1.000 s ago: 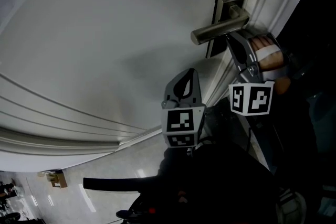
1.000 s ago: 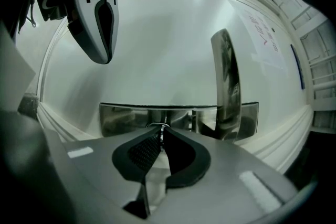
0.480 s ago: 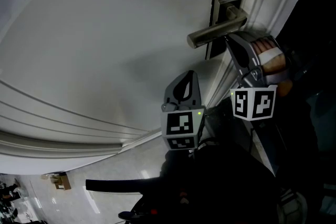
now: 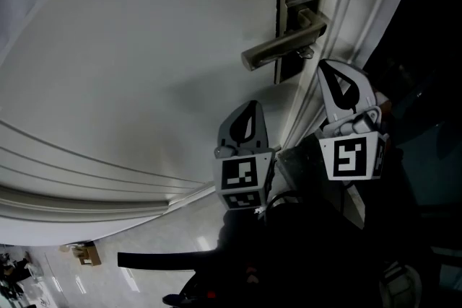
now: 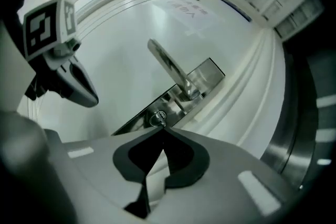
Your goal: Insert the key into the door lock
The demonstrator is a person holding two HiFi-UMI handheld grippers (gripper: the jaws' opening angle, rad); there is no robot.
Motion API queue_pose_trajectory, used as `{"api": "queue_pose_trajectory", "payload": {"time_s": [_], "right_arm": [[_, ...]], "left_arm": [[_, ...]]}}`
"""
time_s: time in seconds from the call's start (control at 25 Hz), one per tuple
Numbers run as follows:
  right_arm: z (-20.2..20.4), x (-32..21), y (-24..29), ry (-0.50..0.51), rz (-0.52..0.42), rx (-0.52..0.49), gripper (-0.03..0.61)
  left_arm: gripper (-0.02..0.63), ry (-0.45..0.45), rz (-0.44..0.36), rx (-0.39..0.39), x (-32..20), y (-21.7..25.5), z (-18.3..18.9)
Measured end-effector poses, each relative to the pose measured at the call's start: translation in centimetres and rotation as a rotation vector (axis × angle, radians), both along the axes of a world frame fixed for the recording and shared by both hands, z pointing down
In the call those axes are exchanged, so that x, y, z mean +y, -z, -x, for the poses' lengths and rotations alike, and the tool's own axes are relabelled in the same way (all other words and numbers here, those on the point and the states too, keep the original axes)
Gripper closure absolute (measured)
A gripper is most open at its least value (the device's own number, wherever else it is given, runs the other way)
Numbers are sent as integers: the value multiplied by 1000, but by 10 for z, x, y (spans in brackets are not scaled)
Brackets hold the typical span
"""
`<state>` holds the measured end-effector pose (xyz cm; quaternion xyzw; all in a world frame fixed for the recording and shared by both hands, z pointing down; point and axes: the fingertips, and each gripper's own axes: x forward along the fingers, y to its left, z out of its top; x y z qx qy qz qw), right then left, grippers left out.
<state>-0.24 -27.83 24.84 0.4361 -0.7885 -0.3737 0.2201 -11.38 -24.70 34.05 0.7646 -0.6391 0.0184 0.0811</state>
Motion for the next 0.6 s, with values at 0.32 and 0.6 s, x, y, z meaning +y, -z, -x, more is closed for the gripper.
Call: {"api": "queue_pose_trajectory", "payload": {"time_s": [0.32, 0.6], "right_arm": [[0, 8, -23, 21, 186, -323, 577], [7, 21, -31, 70, 209, -349, 578]], "left_arm": [[612, 10, -20, -7, 2, 0, 0], [612, 4, -21, -18, 4, 3, -2]]}}
